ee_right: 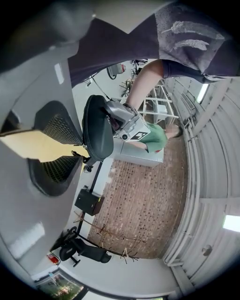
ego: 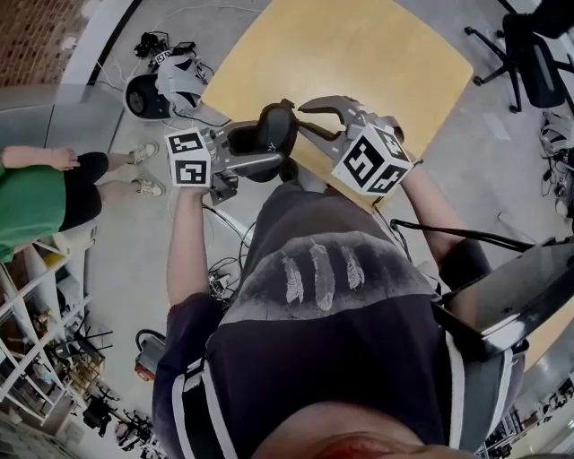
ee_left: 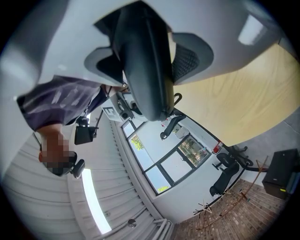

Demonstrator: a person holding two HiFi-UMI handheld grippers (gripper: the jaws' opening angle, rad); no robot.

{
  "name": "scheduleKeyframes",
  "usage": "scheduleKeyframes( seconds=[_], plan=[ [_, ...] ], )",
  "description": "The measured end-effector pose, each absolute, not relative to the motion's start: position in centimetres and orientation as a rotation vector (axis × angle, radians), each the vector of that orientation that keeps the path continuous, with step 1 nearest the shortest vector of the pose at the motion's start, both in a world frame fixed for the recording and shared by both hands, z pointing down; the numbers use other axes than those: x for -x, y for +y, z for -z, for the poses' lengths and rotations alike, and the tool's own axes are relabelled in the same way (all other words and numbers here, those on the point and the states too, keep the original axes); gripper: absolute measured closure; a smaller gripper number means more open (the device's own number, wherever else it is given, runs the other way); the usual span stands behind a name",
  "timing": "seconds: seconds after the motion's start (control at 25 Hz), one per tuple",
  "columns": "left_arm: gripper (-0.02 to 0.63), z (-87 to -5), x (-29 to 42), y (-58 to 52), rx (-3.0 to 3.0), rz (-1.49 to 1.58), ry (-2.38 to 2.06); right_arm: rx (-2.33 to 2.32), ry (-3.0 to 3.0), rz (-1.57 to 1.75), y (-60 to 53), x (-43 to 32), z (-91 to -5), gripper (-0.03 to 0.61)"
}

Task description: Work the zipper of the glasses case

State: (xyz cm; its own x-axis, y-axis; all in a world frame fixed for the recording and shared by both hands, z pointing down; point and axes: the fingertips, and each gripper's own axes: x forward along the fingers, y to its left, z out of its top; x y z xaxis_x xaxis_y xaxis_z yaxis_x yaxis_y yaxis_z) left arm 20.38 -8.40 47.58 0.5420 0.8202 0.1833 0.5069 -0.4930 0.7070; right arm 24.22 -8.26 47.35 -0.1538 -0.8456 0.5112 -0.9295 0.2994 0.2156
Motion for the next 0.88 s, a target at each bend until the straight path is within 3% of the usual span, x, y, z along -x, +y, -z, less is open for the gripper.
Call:
scheduleKeyframes(
  seconds=[0.16,0.88],
  plan=[
    [0.298,-47.4,-20.7,-8.7,-2.181,-0.661,1.056,-1.577,-2.010,-0.155,-8.8,-24.2,-47.1,0.571],
    [0.327,-48.5,-21.1,-9.6,-2.176,-0.482,0.794,-1.475,-1.927,-0.166,-8.6,-24.2,-49.1,0.574]
  ],
)
